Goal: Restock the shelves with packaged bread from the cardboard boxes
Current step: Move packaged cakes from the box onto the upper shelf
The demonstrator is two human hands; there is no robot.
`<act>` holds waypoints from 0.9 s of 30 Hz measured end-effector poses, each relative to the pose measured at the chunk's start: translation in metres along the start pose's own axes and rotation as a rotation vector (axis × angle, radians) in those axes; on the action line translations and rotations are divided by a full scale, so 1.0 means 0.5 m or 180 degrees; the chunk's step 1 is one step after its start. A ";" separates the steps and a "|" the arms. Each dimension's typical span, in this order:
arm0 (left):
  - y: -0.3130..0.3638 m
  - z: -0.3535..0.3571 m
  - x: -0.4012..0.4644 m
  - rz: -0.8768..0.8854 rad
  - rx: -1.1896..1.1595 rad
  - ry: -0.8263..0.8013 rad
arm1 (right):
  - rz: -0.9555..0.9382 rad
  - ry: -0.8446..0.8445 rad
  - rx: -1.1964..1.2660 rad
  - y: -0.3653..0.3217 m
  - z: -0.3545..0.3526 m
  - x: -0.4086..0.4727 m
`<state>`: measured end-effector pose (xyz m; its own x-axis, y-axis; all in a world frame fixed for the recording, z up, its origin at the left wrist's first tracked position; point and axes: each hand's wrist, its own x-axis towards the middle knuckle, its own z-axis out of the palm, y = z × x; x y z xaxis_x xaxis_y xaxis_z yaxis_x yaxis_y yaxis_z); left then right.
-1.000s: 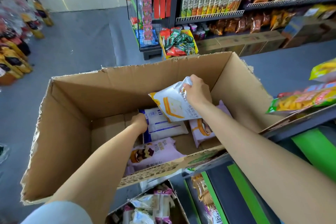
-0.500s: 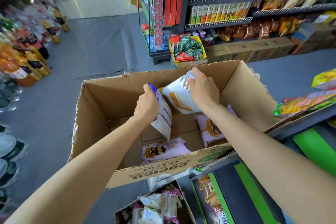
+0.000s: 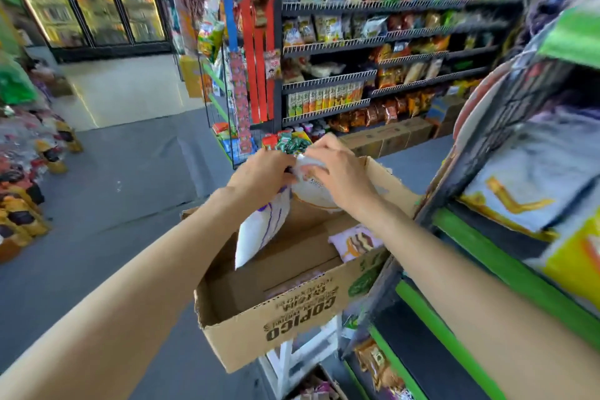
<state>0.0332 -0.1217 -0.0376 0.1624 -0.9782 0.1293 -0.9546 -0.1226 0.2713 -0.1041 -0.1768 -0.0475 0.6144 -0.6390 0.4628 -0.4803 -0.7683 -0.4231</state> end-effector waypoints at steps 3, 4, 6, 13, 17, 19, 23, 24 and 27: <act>0.029 -0.051 -0.023 0.0253 -0.0286 0.0240 | -0.0054 0.0928 -0.0670 -0.026 -0.043 -0.033; 0.043 -0.063 -0.027 0.0312 -0.0310 0.0280 | 0.0155 0.1242 -0.0920 -0.032 -0.058 -0.048; 0.077 -0.078 -0.034 0.0413 -0.0404 0.0296 | 0.0810 0.1489 -0.0955 -0.036 -0.087 -0.084; 0.204 -0.065 -0.028 0.0543 -0.0914 0.0158 | 0.2043 0.2227 0.1230 0.023 -0.180 -0.225; 0.254 -0.057 -0.020 0.0345 -0.1370 -0.0072 | 0.2247 0.2035 0.2050 0.062 -0.242 -0.271; 0.277 -0.049 -0.013 0.0232 -0.1725 -0.0187 | 0.2103 0.1575 0.2332 0.067 -0.258 -0.286; 0.321 -0.031 0.002 0.0252 -0.1979 -0.0332 | 0.2085 0.1695 0.1647 0.091 -0.281 -0.298; 0.331 -0.026 0.007 0.0291 -0.1954 -0.0346 | 0.2207 0.1871 0.1400 0.104 -0.289 -0.300; 0.346 -0.017 0.019 0.0300 -0.1958 -0.0300 | 0.2691 0.2393 0.0827 0.161 -0.314 -0.309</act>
<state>-0.1282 -0.1506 0.0188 0.0352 -0.9941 0.1023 -0.6409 0.0561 0.7655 -0.3362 -0.1458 -0.0308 -0.4096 -0.8729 0.2652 -0.3635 -0.1105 -0.9250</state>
